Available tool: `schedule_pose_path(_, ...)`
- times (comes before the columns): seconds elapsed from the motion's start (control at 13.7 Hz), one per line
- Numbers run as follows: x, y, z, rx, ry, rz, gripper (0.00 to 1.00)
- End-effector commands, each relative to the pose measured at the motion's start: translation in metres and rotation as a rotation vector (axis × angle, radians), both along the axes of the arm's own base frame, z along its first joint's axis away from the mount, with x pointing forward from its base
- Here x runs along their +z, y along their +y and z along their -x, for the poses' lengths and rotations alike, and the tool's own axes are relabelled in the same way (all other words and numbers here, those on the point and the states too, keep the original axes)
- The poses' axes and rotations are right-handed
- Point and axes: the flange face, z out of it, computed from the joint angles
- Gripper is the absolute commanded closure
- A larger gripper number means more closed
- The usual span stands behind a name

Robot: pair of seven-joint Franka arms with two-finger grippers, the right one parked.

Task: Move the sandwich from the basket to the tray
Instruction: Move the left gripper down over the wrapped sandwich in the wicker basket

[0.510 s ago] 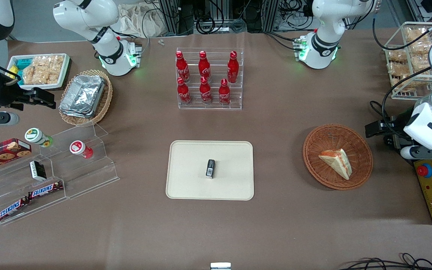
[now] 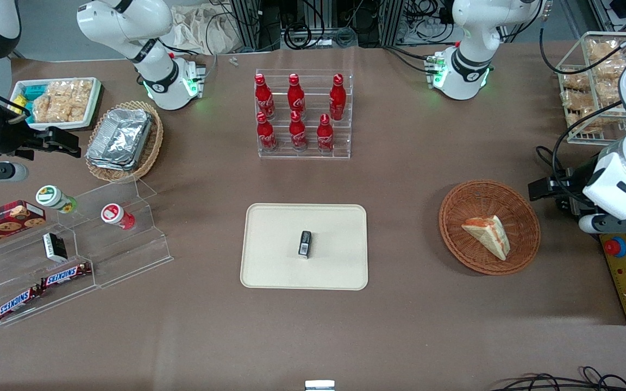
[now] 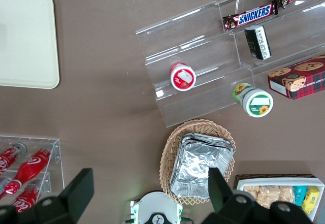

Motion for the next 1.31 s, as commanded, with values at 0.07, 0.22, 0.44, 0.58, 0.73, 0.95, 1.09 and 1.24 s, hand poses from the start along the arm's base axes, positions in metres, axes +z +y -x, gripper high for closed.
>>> schedule_pose_path(0.07,-0.015,-0.005,-0.004,0.077,0.025,-0.030,0.00)
schedule_pose_path(0.22,-0.036,-0.003,-0.003,0.129,0.011,-0.033,0.00)
schedule_pose_path(0.44,-0.067,-0.001,-0.002,0.290,0.013,-0.038,0.00)
schedule_pose_path(0.58,-0.092,0.000,-0.003,0.398,0.003,-0.042,0.00)
schedule_pose_path(0.73,-0.123,0.000,-0.001,0.441,-0.021,-0.053,0.00)
schedule_pose_path(0.95,-0.166,0.003,-0.002,0.544,-0.016,-0.111,0.00)
schedule_pose_path(1.09,-0.191,0.003,-0.006,0.586,-0.023,-0.147,0.00)
schedule_pose_path(1.24,-0.209,0.002,-0.009,0.630,-0.012,-0.146,0.00)
